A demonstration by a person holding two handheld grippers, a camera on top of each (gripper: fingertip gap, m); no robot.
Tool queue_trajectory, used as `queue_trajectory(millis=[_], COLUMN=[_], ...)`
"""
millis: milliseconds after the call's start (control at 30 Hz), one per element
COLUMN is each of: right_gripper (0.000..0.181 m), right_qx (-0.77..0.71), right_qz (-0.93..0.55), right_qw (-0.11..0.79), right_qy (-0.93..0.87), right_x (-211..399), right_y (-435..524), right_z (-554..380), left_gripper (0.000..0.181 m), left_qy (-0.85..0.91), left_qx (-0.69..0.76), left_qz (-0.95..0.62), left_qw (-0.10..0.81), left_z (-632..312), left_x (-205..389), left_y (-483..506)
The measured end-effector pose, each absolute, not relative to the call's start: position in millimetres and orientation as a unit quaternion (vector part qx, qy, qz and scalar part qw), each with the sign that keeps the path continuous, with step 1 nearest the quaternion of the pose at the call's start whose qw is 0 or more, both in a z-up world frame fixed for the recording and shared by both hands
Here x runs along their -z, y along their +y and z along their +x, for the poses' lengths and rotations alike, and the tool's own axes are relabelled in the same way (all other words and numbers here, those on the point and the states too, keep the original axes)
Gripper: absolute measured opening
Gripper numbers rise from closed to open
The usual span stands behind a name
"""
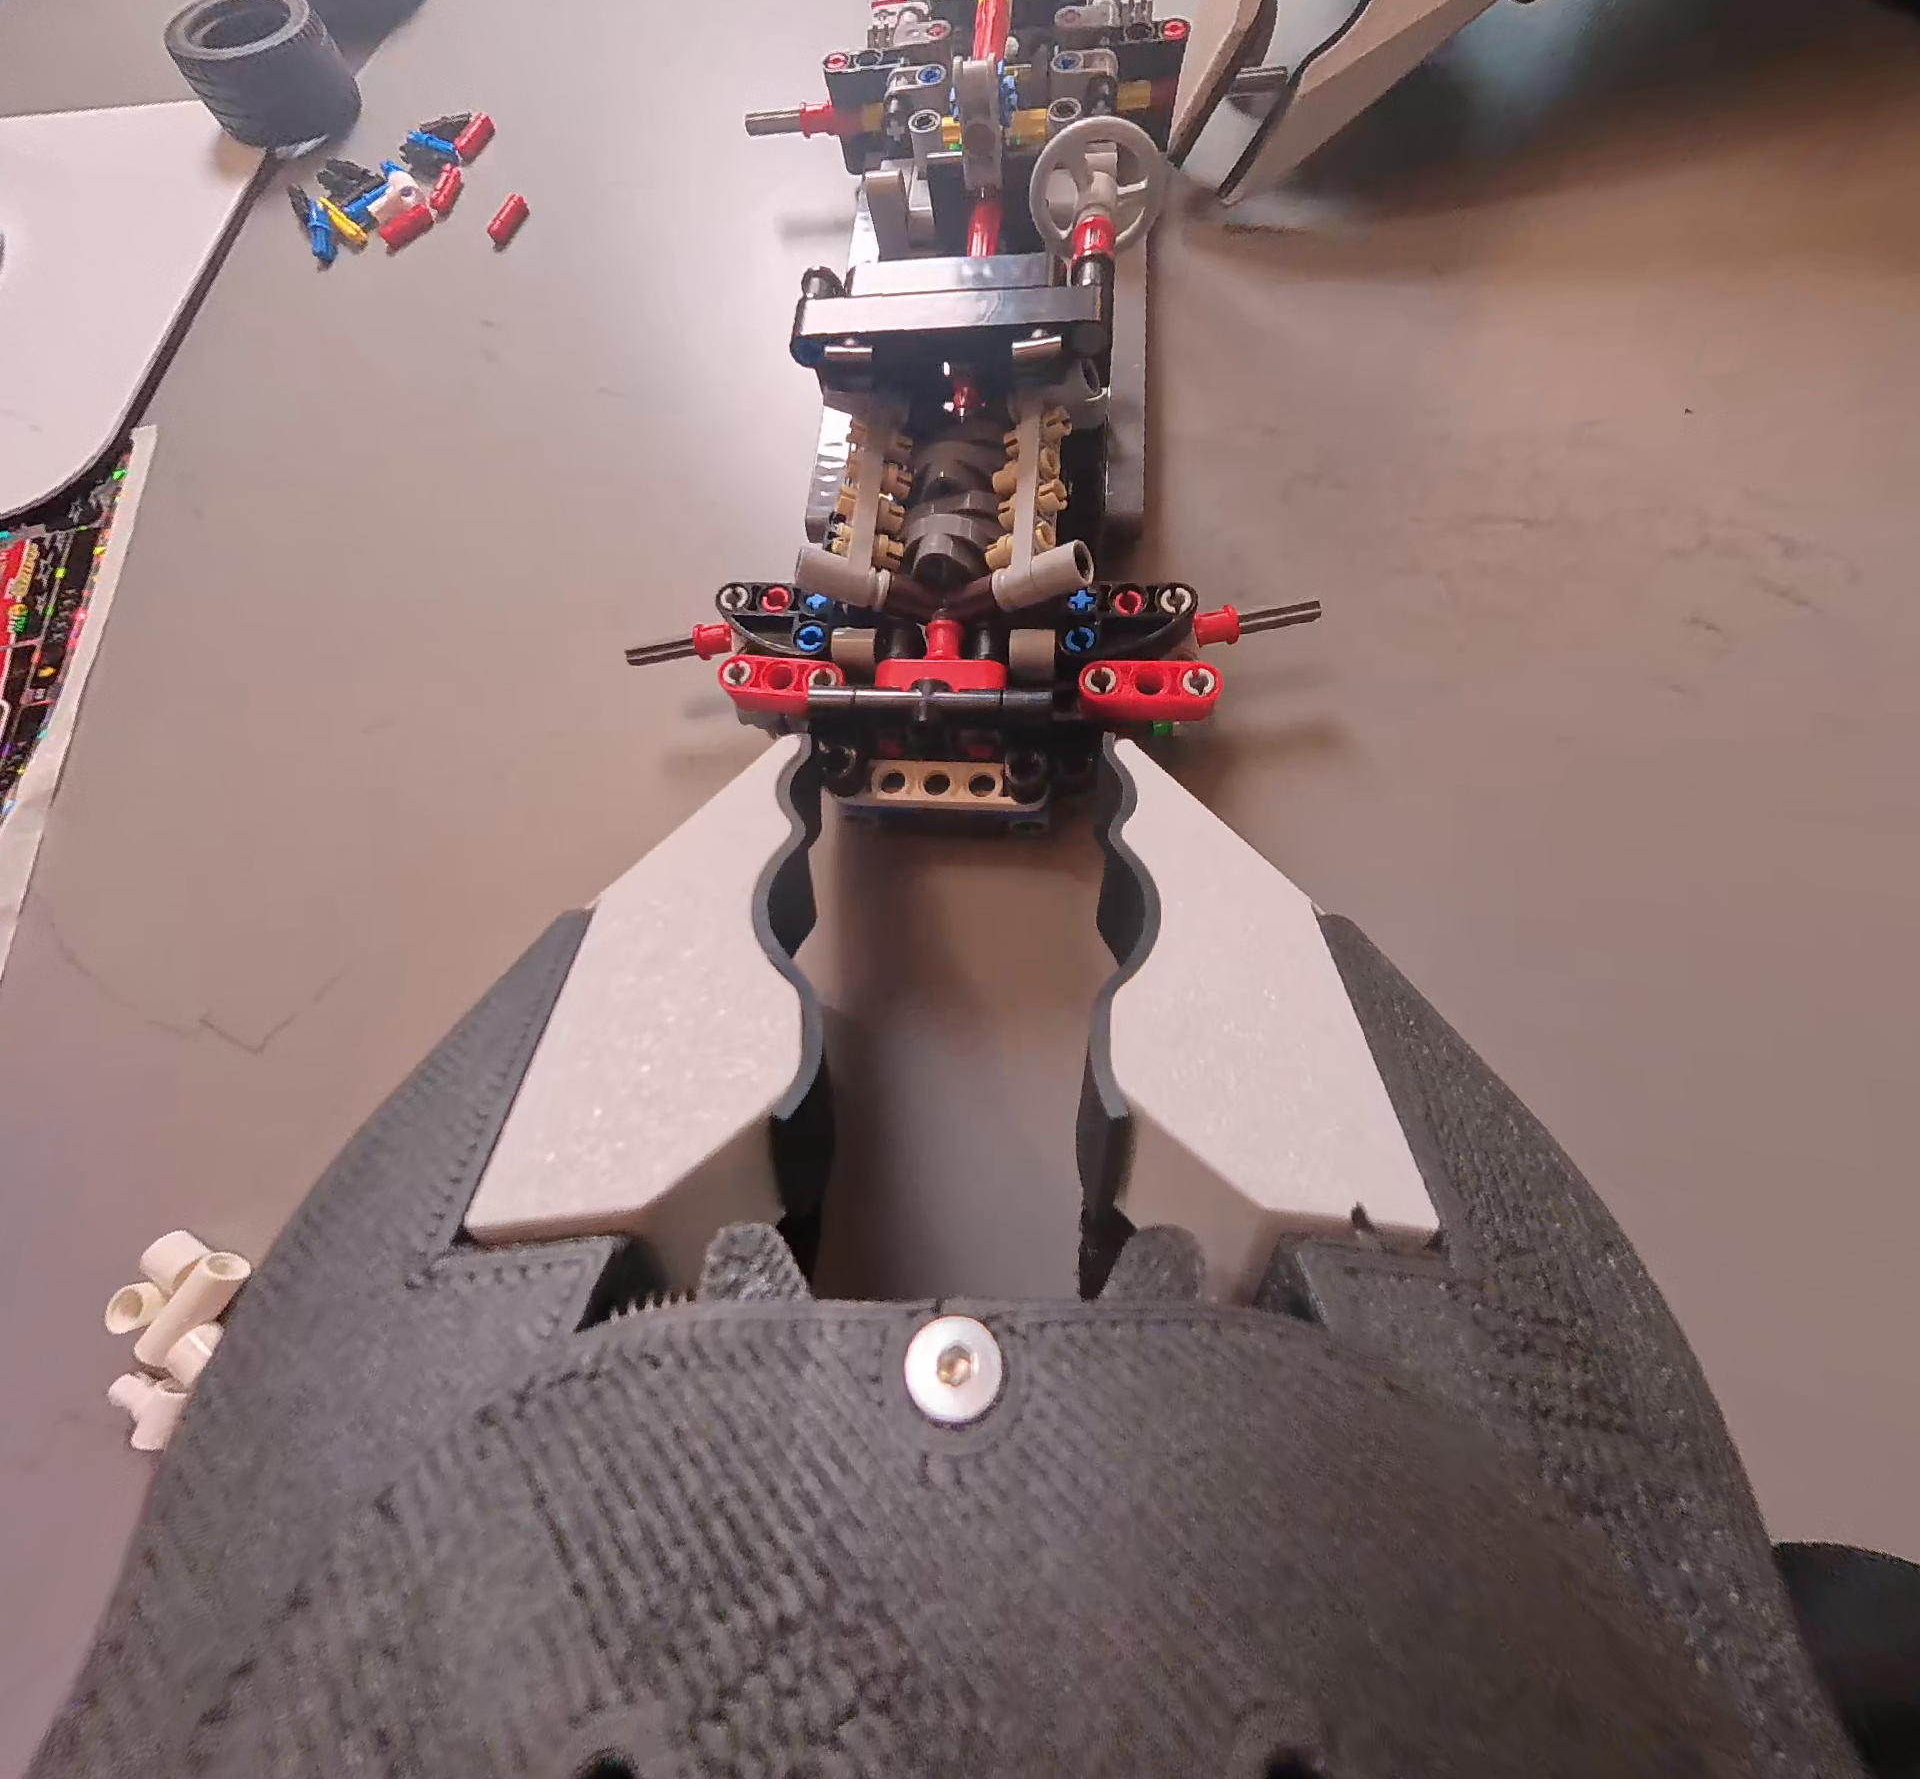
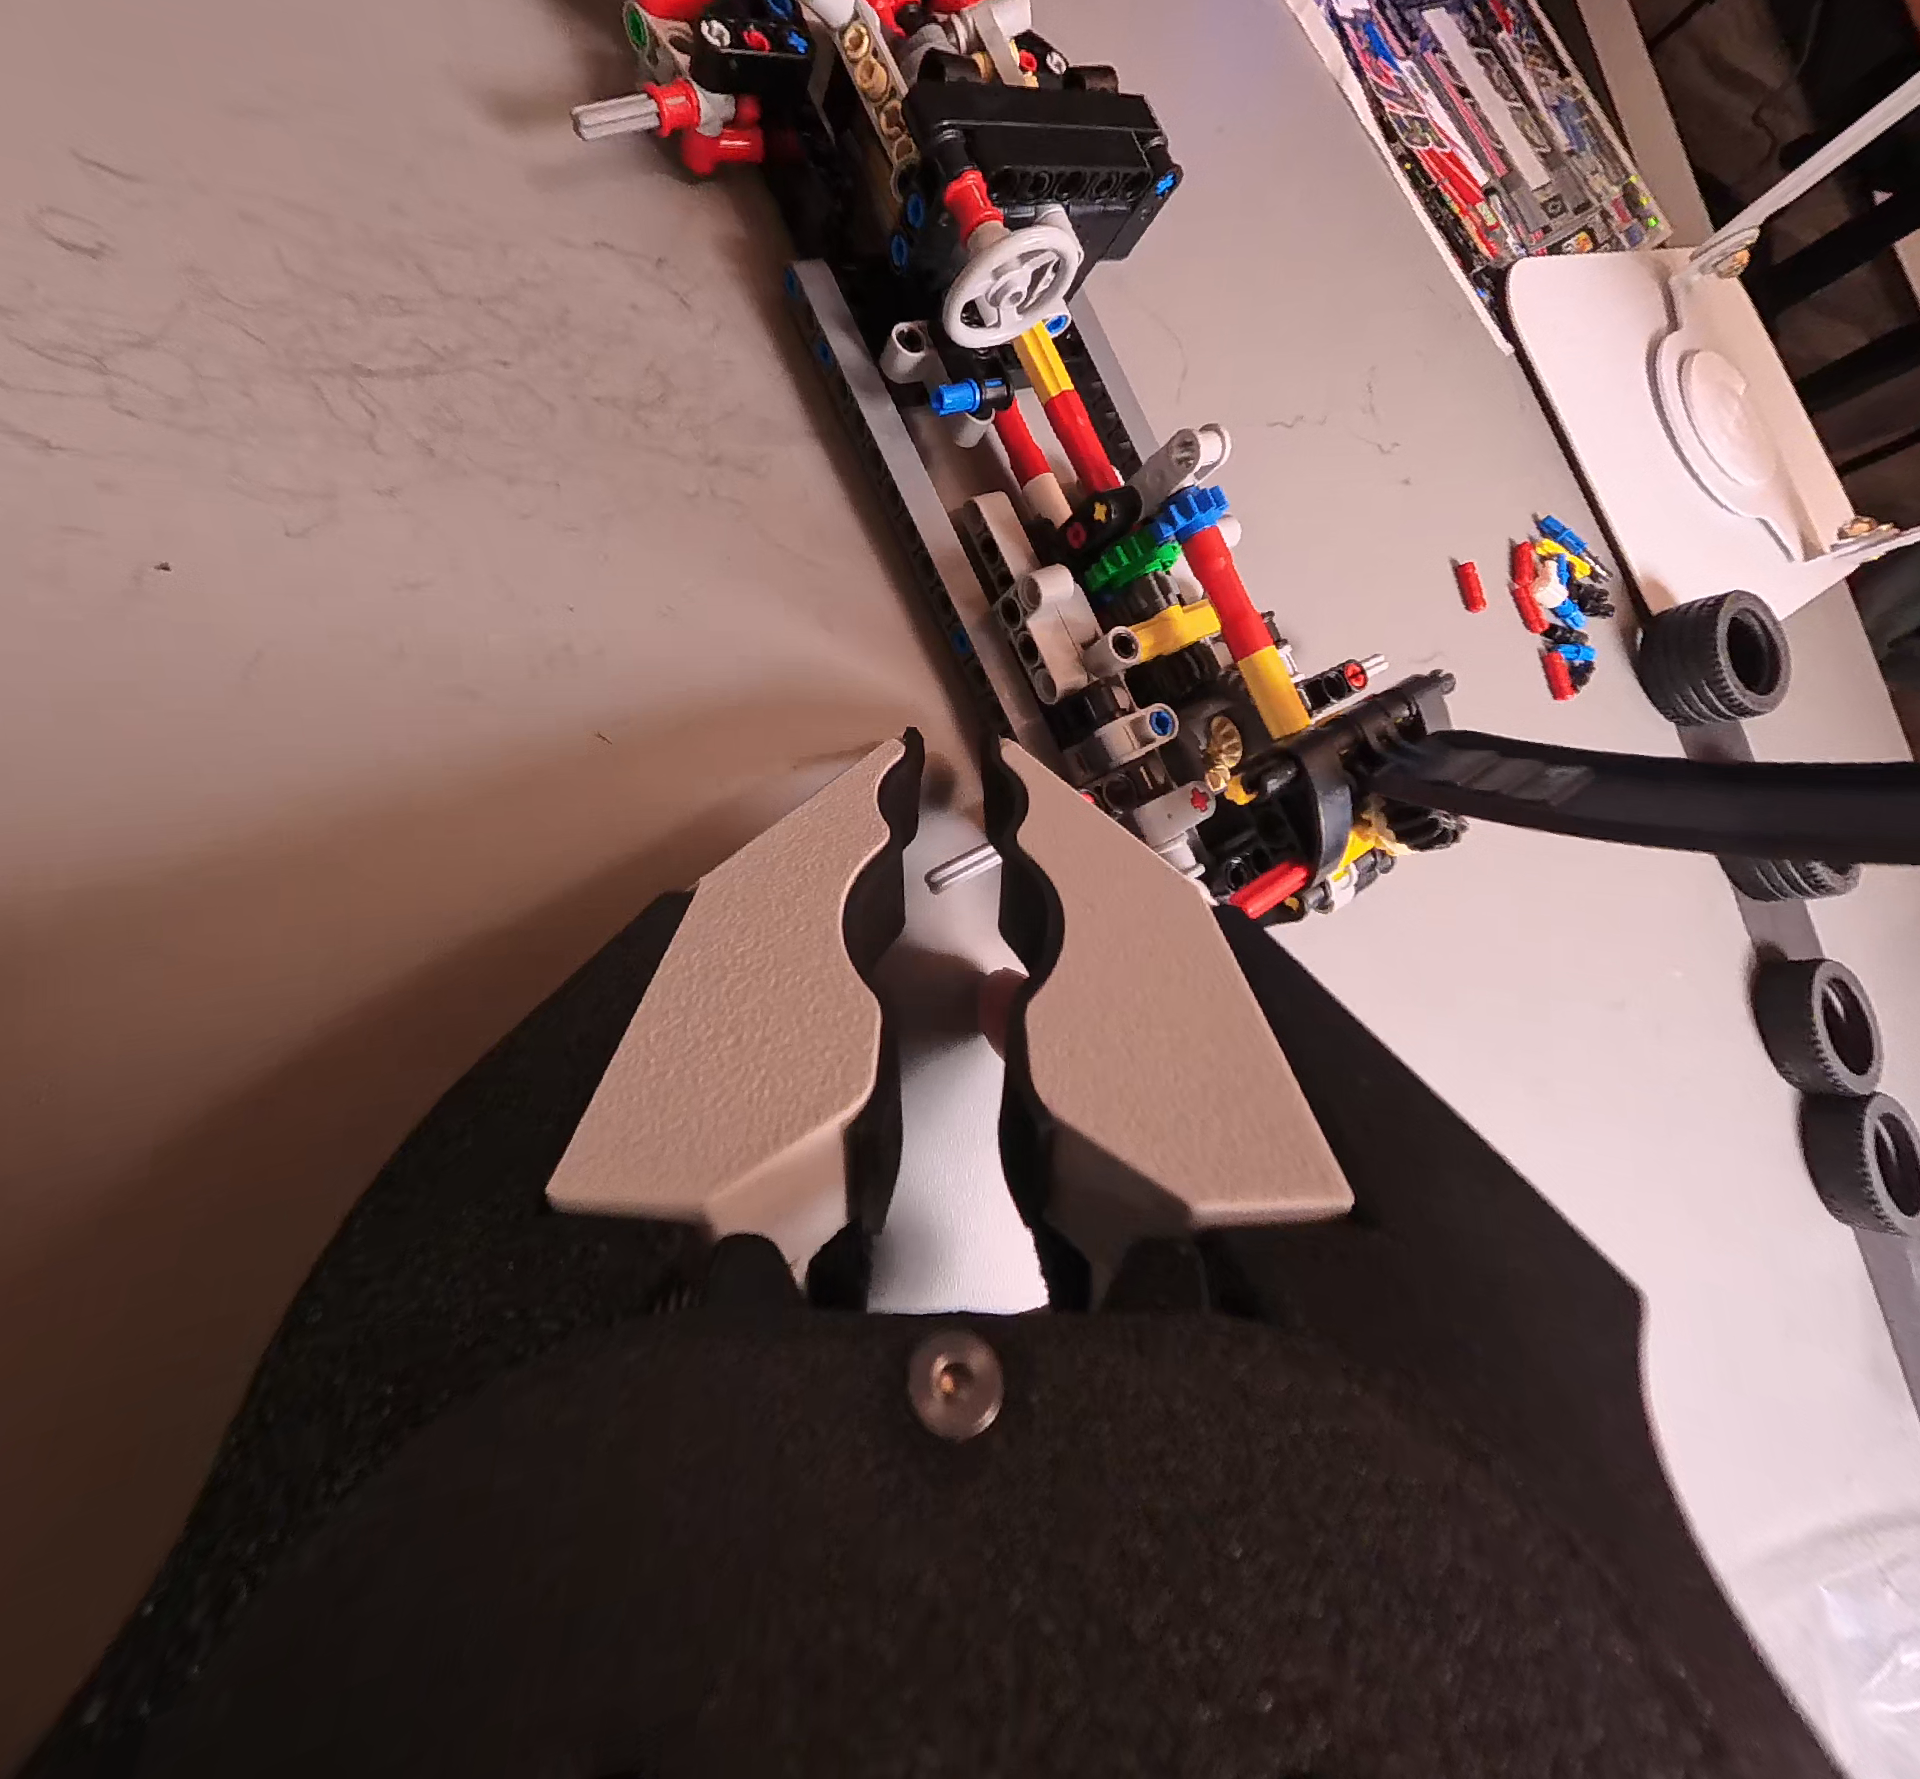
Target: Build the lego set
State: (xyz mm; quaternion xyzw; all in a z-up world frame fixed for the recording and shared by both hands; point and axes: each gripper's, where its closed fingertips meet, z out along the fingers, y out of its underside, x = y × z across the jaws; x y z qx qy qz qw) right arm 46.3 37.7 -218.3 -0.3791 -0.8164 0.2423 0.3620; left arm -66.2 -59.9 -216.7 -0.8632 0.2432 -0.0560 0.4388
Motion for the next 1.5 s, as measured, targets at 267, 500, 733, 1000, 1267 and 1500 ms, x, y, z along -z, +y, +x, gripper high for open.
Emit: queue_trajectory(millis=[267,500,733,1000,1267,1500], right_gripper=[0.010,0.010,0.010,0.010,0.010,0.009], right_qx=[-0.246,-0.252,-0.260,-0.271,-0.264,-0.258], right_qz=[-0.380,-0.380,-0.377,-0.374,-0.376,-0.379], right_qw=[0.364,0.364,0.362,0.364,0.366,0.366], right_qy=[-0.814,-0.812,-0.812,-0.809,-0.809,-0.810], right_x=[218.1,217.5,216.5,212.6,213.4,216.7], right_y=[38.2,36.9,33.5,30.9,34.1,36.6], right_z=[46.0,45.6,45.9,45.8,46.3,45.4], left_gripper=[0.051,0.051,0.051,0.051,0.050,0.050], left_qy=[0.244,0.244,0.244,0.244,0.245,0.247], left_qx=[0.057,0.061,0.065,0.069,0.070,0.067], left_qz=[-0.864,-0.863,-0.863,-0.862,-0.862,-0.864], left_qw=[0.437,0.438,0.438,0.439,0.438,0.434], left_z=[-65.1,-65.0,-65.7,-65.6,-65.8,-66.8], left_x=[216.5,216.5,216.4,216.5,216.6,216.8], left_y=[-62.4,-62.8,-63.8,-64.2,-64.9,-66.2])
